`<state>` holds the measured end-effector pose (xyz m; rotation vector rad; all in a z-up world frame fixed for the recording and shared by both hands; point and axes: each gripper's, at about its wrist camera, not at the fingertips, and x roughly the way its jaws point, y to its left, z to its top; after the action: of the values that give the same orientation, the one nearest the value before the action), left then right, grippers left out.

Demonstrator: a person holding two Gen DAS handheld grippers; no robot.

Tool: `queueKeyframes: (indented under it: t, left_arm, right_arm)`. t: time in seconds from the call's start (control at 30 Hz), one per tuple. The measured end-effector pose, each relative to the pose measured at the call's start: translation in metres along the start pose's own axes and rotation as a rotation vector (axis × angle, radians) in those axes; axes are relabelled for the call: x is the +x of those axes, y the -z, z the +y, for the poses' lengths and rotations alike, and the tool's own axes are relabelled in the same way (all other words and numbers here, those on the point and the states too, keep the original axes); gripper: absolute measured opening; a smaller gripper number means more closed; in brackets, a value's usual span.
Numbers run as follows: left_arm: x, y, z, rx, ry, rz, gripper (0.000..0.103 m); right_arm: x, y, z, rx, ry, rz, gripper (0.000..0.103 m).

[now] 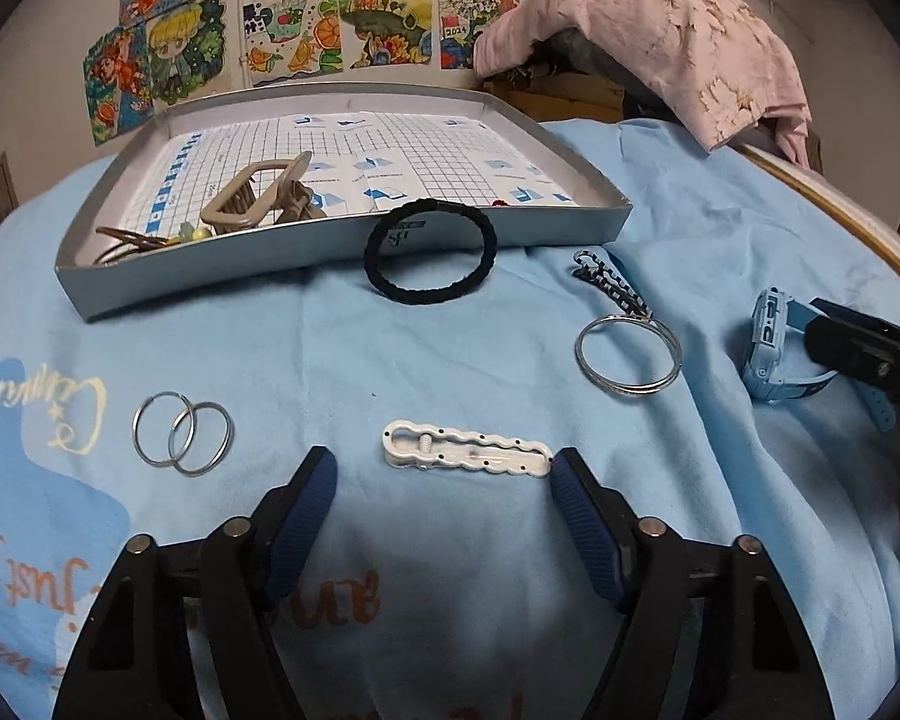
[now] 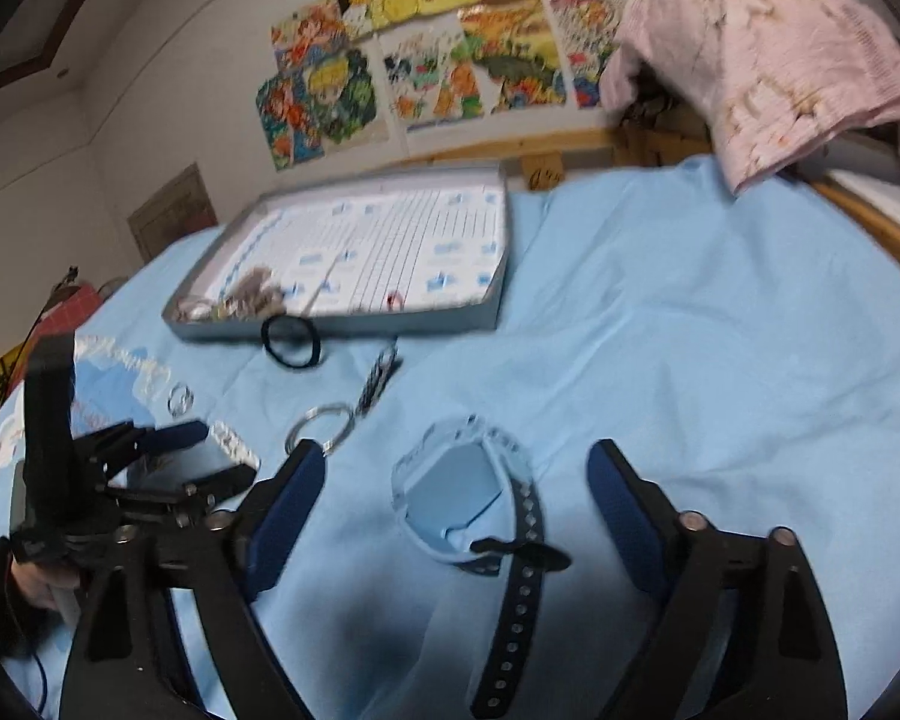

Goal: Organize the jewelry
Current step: 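Grasp the white chain strip with the left tool while the right tool grasps the blue watch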

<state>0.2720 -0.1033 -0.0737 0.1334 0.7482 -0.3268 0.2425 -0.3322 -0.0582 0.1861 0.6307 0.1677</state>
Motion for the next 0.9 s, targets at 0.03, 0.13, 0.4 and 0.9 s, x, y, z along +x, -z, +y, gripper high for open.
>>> queueKeyframes:
  t: [0.03, 0.13, 0.4, 0.9]
  left_arm:
    - [0.002, 0.0, 0.001, -0.002, 0.005, -0.004, 0.069]
    - [0.004, 0.0, 0.001, -0.002, 0.018, -0.01, 0.066]
    - [0.007, 0.0, 0.0, -0.001, 0.054, -0.011, 0.055]
    - [-0.001, 0.0, 0.001, 0.002, 0.105, -0.026, 0.056]
  right_arm:
    - [0.002, 0.001, 0.002, -0.006, -0.001, 0.006, 0.082]
    - [0.005, 0.003, 0.007, -0.031, -0.006, 0.017, 0.082]
    - [0.023, 0.008, 0.014, -0.061, -0.011, 0.071, 0.078]
    - [0.03, 0.012, 0.014, -0.04, -0.078, 0.091, 0.061]
